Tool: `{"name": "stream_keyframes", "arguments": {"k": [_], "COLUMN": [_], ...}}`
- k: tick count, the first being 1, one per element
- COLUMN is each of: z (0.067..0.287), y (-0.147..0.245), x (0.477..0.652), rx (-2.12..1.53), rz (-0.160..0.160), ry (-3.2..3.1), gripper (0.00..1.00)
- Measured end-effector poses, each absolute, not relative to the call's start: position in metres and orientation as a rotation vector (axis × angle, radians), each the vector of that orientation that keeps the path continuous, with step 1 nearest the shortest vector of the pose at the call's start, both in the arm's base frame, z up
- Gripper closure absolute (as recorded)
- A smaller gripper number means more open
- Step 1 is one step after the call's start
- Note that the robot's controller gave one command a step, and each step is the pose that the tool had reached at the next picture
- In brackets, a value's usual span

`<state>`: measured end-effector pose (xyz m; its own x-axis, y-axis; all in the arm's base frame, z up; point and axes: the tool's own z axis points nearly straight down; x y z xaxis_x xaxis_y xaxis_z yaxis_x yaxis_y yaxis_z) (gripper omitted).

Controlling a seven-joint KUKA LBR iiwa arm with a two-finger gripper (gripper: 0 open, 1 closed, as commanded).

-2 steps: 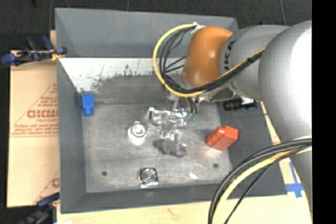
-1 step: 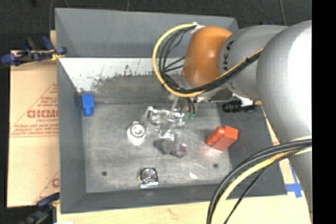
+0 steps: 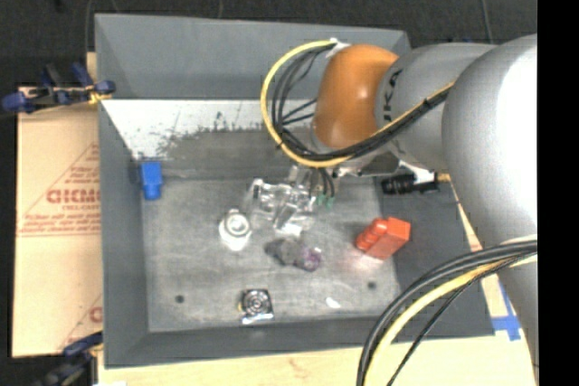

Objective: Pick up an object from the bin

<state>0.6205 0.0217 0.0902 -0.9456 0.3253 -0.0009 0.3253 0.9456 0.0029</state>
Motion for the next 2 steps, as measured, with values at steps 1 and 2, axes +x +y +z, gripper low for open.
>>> {"name": "stream_keyframes", "arguments": {"k": [1, 2], "z": [0.186, 0.245], "y": [0.019, 0.016], "x": [0.615, 0.613], "rx": [0.422, 0.412], "rz": [-0.004, -0.001], "ry": [3.104, 3.108], "gripper": [1.00, 1.00]}}
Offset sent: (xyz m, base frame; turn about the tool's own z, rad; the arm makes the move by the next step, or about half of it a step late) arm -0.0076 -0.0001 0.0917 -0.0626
